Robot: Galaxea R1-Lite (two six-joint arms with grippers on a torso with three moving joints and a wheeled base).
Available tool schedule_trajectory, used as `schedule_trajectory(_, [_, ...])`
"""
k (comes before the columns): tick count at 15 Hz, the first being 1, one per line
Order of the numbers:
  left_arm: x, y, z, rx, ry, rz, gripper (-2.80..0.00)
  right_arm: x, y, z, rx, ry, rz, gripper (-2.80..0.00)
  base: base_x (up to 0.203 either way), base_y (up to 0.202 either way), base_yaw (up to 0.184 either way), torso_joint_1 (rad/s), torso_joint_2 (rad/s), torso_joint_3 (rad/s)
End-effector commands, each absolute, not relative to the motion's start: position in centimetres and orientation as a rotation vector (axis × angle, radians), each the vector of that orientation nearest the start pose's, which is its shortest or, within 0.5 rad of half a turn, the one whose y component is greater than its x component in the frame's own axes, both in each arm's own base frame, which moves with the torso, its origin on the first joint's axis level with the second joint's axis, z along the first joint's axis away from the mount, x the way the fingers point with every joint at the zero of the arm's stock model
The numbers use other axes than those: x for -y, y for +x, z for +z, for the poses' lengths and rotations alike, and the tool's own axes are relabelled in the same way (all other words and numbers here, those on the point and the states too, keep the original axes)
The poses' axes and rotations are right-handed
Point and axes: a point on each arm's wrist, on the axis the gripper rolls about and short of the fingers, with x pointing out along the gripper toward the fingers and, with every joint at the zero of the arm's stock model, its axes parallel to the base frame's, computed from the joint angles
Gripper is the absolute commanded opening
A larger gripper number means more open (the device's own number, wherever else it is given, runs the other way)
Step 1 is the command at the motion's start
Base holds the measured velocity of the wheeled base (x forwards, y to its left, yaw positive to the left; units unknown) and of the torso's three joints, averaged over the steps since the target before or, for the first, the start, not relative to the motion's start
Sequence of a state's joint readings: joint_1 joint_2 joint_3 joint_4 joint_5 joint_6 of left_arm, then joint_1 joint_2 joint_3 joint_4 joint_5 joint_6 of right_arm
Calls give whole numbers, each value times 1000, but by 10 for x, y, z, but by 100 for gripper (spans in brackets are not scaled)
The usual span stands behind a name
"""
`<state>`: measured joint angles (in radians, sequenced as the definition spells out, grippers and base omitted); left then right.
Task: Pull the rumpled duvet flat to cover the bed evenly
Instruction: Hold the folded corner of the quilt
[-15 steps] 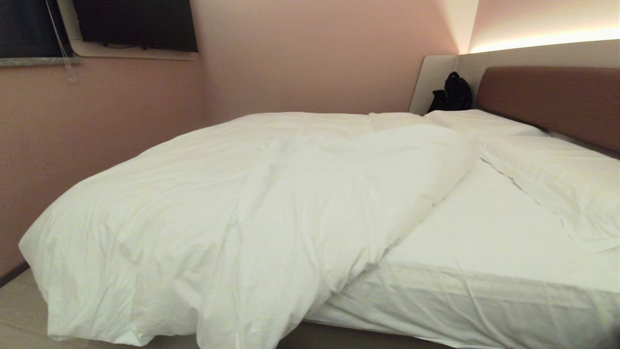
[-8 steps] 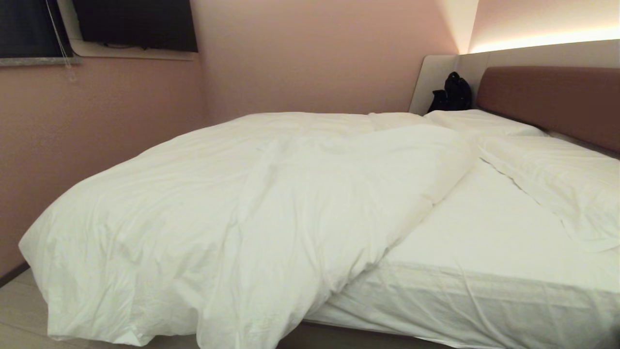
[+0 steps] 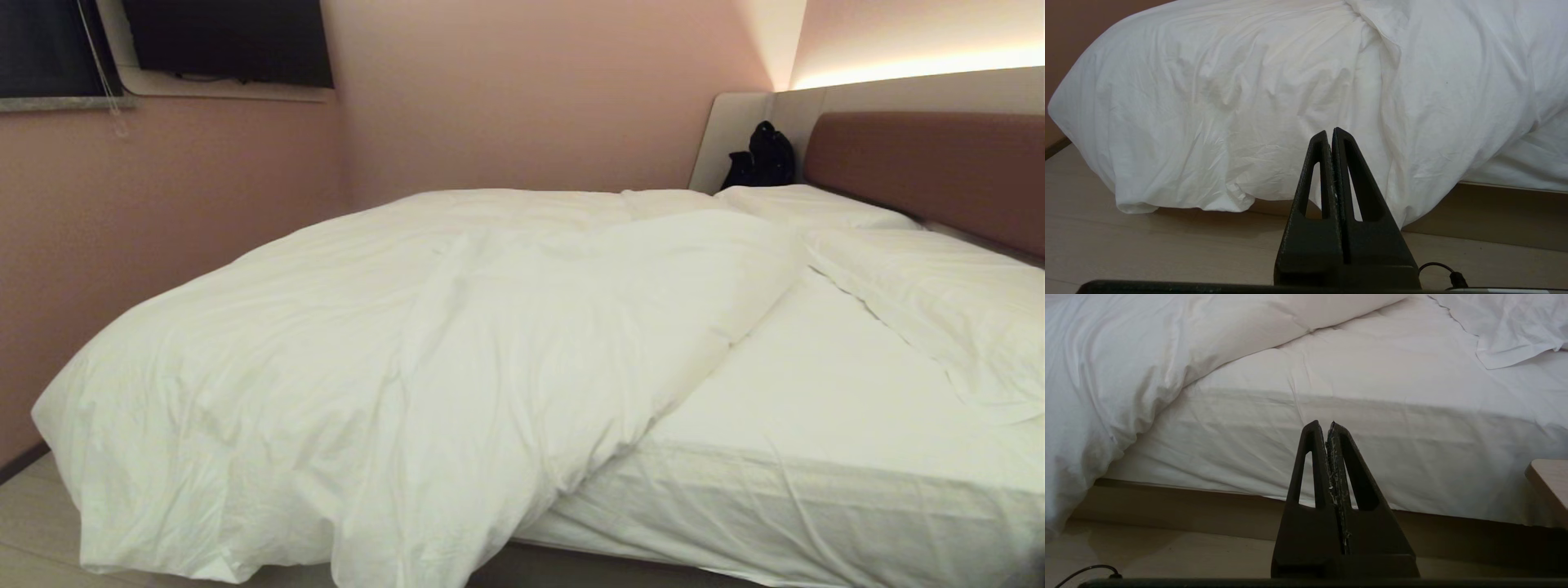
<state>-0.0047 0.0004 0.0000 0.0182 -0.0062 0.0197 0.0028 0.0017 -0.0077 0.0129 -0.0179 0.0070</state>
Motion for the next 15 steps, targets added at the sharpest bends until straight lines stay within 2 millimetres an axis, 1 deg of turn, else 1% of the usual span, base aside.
schedule_trajectory(1, [0,-23,74,-18,20,-11,-280,0,-24,76,-12,2,-12,-280,0,0,0,0,0,0])
schedule_trajectory(6, [0,-23,74,-18,20,-11,-280,0,-27,80,-57,-18,-12,-280,0,0,0,0,0,0])
schedule_trajectory(7, [0,-23,74,-18,20,-11,-280,0,-30,91,-38,-14,-5,-280,0,0,0,0,0,0])
schedule_trajectory(9, [0,-23,74,-18,20,-11,-280,-1,-41,134,35,13,42,-280,0,0,0,0,0,0])
schedule_trajectory(10, [0,-23,74,-18,20,-11,-280,-1,-38,150,15,33,70,-280,0,0,0,0,0,0])
schedule_trajectory(11, [0,-23,74,-18,20,-11,-280,-2,-32,163,-19,54,99,-280,0,0,0,0,0,0])
schedule_trajectory(14, [0,-23,74,-18,20,-11,-280,-5,-2,202,-110,111,215,-280,0,0,0,0,0,0])
schedule_trajectory(15, [0,-23,74,-18,20,-11,-280,-6,16,212,-156,129,245,-280,0,0,0,0,0,0])
